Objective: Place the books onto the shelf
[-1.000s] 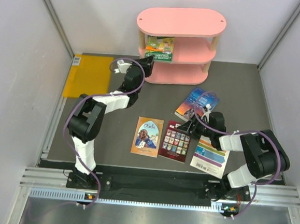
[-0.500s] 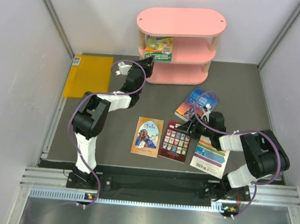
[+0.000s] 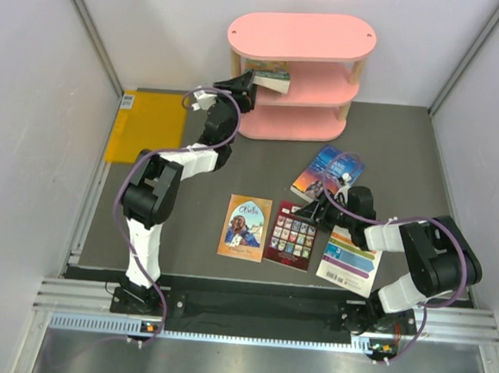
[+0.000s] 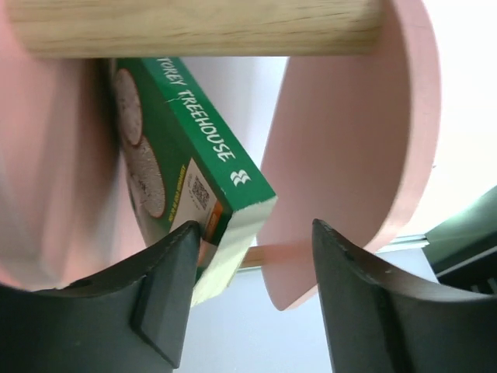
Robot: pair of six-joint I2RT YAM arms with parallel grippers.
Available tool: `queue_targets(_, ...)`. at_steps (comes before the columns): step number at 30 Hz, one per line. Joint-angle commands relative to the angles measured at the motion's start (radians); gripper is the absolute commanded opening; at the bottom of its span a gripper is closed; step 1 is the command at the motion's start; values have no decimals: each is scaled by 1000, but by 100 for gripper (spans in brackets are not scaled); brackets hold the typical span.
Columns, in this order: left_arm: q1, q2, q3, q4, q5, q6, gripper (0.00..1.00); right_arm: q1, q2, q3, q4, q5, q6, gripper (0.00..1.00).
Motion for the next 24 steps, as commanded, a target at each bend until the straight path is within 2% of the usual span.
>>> queue_targets(1, 10, -11, 69, 114, 19, 11, 74, 18, 13, 9, 18, -17, -10, 51)
queue_targets(4, 10, -6, 94, 94, 34, 9, 86, 19, 13, 8, 18, -17, -9, 51)
queue_targets(5, 11, -4, 98, 88, 50, 11, 95, 18, 10, 8, 18, -17, -9, 51)
queue_targets(7, 10, -3, 106, 63, 65, -1, 99, 19, 11, 6, 18, -17, -9, 51)
queue_targets(13, 10, -38, 16, 63, 90, -80, 99, 18, 10, 5, 19, -17, -7, 51)
queue_targets(18, 21, -128, -95, 54, 50, -26, 99, 18, 8, 5, 19, -17, -9, 51)
queue_targets(24, 47, -146, -106, 55, 54, -14, 99, 18, 7, 5, 19, -17, -9, 51)
